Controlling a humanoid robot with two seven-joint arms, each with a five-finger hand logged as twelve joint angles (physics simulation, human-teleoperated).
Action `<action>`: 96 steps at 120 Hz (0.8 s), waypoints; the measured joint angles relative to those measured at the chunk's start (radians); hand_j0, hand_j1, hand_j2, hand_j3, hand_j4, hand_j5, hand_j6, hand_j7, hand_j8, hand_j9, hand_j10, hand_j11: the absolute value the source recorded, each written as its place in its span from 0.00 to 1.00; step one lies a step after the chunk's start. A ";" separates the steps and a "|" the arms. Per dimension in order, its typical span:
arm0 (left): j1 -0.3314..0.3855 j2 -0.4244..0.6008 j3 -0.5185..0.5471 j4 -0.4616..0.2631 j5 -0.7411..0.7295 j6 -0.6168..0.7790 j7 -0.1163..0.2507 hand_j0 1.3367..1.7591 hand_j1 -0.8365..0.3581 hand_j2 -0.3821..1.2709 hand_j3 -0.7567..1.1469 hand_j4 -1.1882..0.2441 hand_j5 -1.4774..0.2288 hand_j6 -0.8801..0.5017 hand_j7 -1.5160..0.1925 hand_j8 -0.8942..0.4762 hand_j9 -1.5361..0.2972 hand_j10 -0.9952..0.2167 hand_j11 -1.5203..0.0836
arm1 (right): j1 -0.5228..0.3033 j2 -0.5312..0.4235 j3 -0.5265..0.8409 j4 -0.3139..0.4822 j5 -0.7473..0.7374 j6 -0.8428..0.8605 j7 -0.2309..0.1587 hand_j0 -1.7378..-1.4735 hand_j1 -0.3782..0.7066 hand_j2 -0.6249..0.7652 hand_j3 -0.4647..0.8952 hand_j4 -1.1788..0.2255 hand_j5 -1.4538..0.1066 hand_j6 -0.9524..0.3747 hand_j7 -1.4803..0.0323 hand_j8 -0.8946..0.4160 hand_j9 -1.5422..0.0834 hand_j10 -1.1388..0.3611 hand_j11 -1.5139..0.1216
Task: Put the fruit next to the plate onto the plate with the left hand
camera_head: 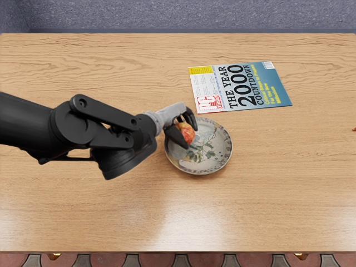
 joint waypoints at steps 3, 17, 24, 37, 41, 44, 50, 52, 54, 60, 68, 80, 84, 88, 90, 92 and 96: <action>0.001 0.000 0.000 0.002 0.000 0.000 0.000 0.75 0.46 0.35 0.40 0.37 0.27 0.37 0.32 0.44 0.31 0.42 0.35 | 0.000 0.000 0.000 0.000 0.000 0.000 0.000 0.30 0.03 0.45 0.34 0.84 0.93 0.72 0.98 0.68 0.95 0.76 0.93; 0.002 -0.004 -0.002 0.009 -0.001 0.003 -0.002 0.75 0.52 0.32 0.40 0.44 0.38 0.36 0.42 0.42 0.41 0.42 0.45 | 0.000 0.000 0.000 0.000 0.000 0.000 0.000 0.30 0.03 0.45 0.34 0.84 0.93 0.72 0.98 0.68 0.95 0.76 0.93; 0.002 -0.006 -0.006 0.011 -0.001 0.003 -0.009 0.75 0.59 0.30 0.40 0.51 0.47 0.40 0.50 0.44 0.49 0.49 0.54 | 0.000 0.000 0.000 0.000 0.000 0.000 0.000 0.30 0.03 0.45 0.34 0.84 0.93 0.72 0.98 0.68 0.95 0.76 0.93; -0.006 -0.003 -0.011 0.015 -0.001 0.003 -0.016 0.76 0.73 0.28 0.40 0.63 0.61 0.48 0.64 0.51 0.61 0.61 0.69 | 0.000 0.000 0.000 0.000 0.000 0.000 0.000 0.30 0.03 0.45 0.34 0.84 0.93 0.72 0.98 0.68 0.95 0.76 0.93; -0.011 0.006 -0.012 0.016 -0.002 -0.011 -0.016 0.76 0.77 0.27 0.40 0.65 0.65 0.50 0.68 0.53 0.65 0.64 0.73 | 0.000 0.000 0.000 0.000 0.000 0.000 0.000 0.30 0.03 0.45 0.34 0.84 0.93 0.72 0.98 0.68 0.95 0.76 0.93; -0.012 0.028 -0.013 0.017 -0.002 -0.030 -0.016 0.76 0.79 0.26 0.40 0.67 0.67 0.52 0.70 0.54 0.67 0.66 0.75 | 0.000 0.000 0.000 0.000 0.000 0.000 0.000 0.30 0.03 0.45 0.34 0.84 0.93 0.72 0.98 0.68 0.95 0.76 0.93; -0.011 0.091 -0.014 0.018 -0.001 -0.059 -0.017 0.76 0.83 0.26 0.40 0.70 0.71 0.54 0.74 0.56 0.70 0.69 0.79 | 0.000 0.000 0.000 0.000 0.000 0.000 0.000 0.30 0.03 0.45 0.34 0.84 0.93 0.72 0.98 0.68 0.95 0.76 0.93; -0.010 0.115 -0.014 0.018 -0.001 -0.067 -0.017 0.76 0.84 0.26 0.40 0.71 0.72 0.55 0.75 0.57 0.71 0.70 0.80 | 0.000 0.000 0.000 0.000 0.000 0.000 0.000 0.30 0.03 0.45 0.34 0.84 0.93 0.72 0.98 0.68 0.95 0.76 0.93; -0.008 0.134 -0.014 0.018 -0.001 -0.074 -0.017 0.76 0.85 0.25 0.40 0.72 0.73 0.55 0.76 0.58 0.72 0.71 0.81 | 0.000 0.000 0.000 0.000 0.000 0.000 0.000 0.30 0.03 0.45 0.34 0.84 0.93 0.72 0.98 0.68 0.95 0.76 0.93; -0.008 0.204 -0.015 0.017 0.000 -0.110 -0.017 0.76 0.88 0.25 0.40 0.74 0.76 0.57 0.78 0.59 0.74 0.73 0.84 | 0.000 0.000 0.000 0.000 0.000 0.000 0.000 0.30 0.03 0.45 0.34 0.84 0.93 0.72 0.98 0.68 0.95 0.76 0.93; -0.008 0.333 -0.015 0.014 0.002 -0.221 -0.016 0.76 0.91 0.25 0.40 0.76 0.79 0.58 0.81 0.60 0.77 0.75 0.86 | 0.000 0.000 0.000 0.000 0.000 0.000 0.000 0.30 0.03 0.45 0.34 0.84 0.93 0.72 0.98 0.68 0.95 0.76 0.93; -0.005 0.460 -0.009 0.011 0.004 -0.433 -0.011 0.76 0.93 0.24 0.40 0.78 0.81 0.60 0.83 0.62 0.79 0.77 0.89 | 0.000 0.000 0.000 0.000 0.000 0.000 0.000 0.30 0.03 0.45 0.34 0.84 0.93 0.72 0.98 0.68 0.95 0.76 0.93; -0.002 0.490 -0.006 0.009 0.004 -0.474 -0.010 0.76 0.94 0.24 0.40 0.79 0.82 0.60 0.84 0.62 0.79 0.78 0.90 | 0.000 0.000 0.000 0.000 0.000 0.000 0.000 0.30 0.03 0.45 0.34 0.84 0.93 0.72 0.98 0.68 0.95 0.76 0.93; -0.001 0.520 -0.004 0.006 0.004 -0.504 -0.009 0.76 0.95 0.24 0.40 0.79 0.82 0.61 0.85 0.62 0.80 0.78 0.90 | 0.000 0.000 0.000 0.000 0.000 0.000 0.000 0.30 0.03 0.45 0.34 0.84 0.93 0.72 0.98 0.68 0.95 0.76 0.93; -0.001 0.533 -0.003 0.004 0.005 -0.515 -0.009 0.76 0.95 0.24 0.40 0.80 0.83 0.61 0.85 0.63 0.80 0.78 0.91 | 0.000 0.000 0.000 0.000 0.000 0.000 0.000 0.30 0.03 0.45 0.34 0.84 0.93 0.72 0.98 0.68 0.95 0.76 0.93; -0.004 0.547 -0.002 0.001 0.005 -0.525 -0.009 0.76 0.95 0.24 0.40 0.80 0.83 0.61 0.85 0.63 0.80 0.79 0.91 | 0.000 0.000 0.000 0.000 0.000 0.000 0.000 0.30 0.03 0.45 0.34 0.84 0.93 0.72 0.98 0.68 0.95 0.76 0.93; -0.004 0.563 -0.001 -0.003 0.007 -0.541 -0.009 0.76 0.95 0.24 0.40 0.80 0.83 0.61 0.85 0.63 0.81 0.79 0.91 | 0.000 0.000 0.000 0.000 0.000 0.000 0.000 0.30 0.03 0.45 0.34 0.84 0.93 0.72 0.98 0.68 0.95 0.76 0.93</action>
